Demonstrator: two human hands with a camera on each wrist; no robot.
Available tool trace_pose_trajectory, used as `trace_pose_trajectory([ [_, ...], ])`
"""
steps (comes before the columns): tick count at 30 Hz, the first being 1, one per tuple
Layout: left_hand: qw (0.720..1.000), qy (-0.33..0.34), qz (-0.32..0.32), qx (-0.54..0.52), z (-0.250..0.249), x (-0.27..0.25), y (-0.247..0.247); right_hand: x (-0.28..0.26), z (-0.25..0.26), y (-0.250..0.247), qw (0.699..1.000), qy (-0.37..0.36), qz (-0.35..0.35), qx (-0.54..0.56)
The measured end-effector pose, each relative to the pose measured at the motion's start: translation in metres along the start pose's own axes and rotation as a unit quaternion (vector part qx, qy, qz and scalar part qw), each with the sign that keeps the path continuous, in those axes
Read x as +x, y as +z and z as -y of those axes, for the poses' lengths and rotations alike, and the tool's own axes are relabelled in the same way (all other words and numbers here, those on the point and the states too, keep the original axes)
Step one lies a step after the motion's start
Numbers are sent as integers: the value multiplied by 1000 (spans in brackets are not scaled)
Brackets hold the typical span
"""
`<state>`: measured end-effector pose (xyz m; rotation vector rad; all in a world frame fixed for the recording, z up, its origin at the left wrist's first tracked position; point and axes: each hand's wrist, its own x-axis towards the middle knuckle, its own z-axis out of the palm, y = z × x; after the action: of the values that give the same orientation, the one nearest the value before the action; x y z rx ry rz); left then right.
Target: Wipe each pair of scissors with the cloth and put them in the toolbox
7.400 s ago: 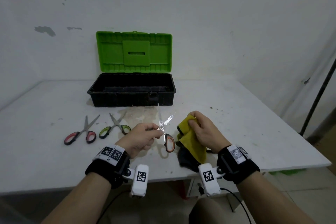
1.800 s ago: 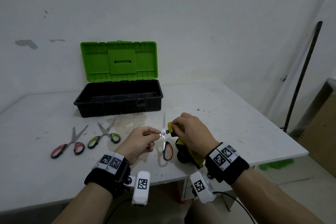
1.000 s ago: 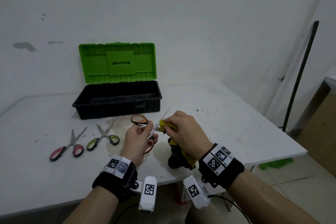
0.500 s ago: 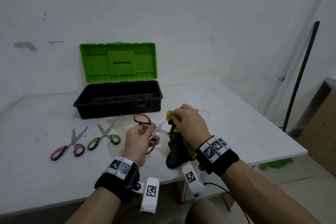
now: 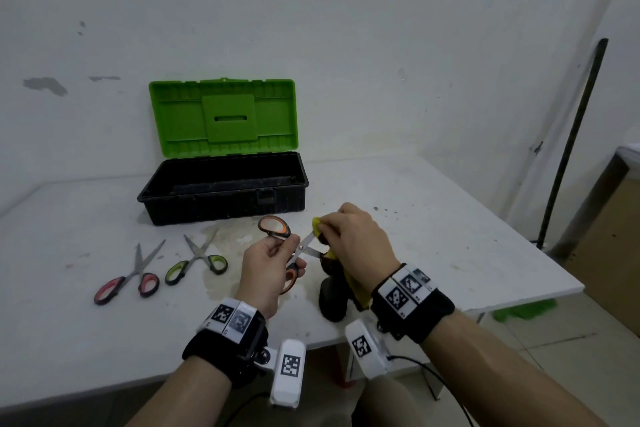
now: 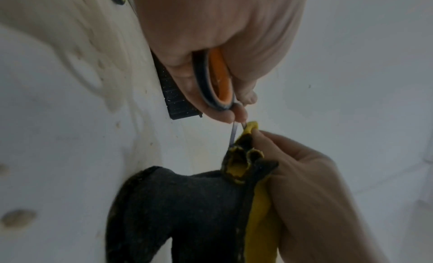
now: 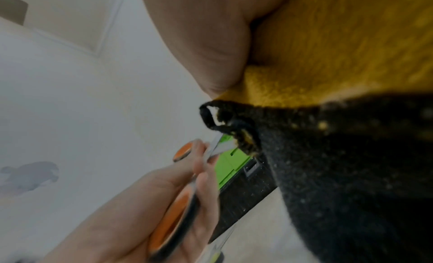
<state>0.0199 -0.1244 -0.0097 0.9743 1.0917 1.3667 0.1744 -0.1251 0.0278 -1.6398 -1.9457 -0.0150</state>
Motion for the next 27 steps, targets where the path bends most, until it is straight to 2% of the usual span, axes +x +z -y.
trace_pose_trajectory([
  [2, 1000, -3, -4, 14, 0, 0, -2, 9, -9, -6, 999, 44, -7, -5],
  [4, 1000, -11, -11, 7, 0, 0, -2, 12, -16, -13, 998, 58, -28, 17],
  [6, 999, -26, -18, -12, -2, 2, -1, 8, -12, -17, 999, 12, -28, 42],
  [8, 999, -40, -14, -23, -2, 3, -1, -3, 0, -14, 998, -50, 14, 39],
  [10, 999, -43, 5, -12, -2, 2, 0, -11, 9, -8, 996, -68, 50, 17],
  [13, 999, -38, 22, 2, -3, 0, 0, -10, 8, -4, 998, -45, 35, 25],
  [17, 1000, -26, 9, 12, -2, 1, -4, 1, -7, -7, 999, 14, 16, 28],
  [20, 1000, -26, -1, 9, -2, 1, -5, 8, -20, -13, 997, 56, -31, 53],
  [22, 999, -33, -2, -10, -4, 3, -4, 5, -20, -15, 995, 16, -52, 82],
  [25, 999, -45, 16, -21, -5, 4, -4, -7, -6, -14, 995, -71, -1, 70],
  [27, 998, -45, 35, -8, -4, 3, -2, -11, -2, -10, 996, -75, 19, 50],
])
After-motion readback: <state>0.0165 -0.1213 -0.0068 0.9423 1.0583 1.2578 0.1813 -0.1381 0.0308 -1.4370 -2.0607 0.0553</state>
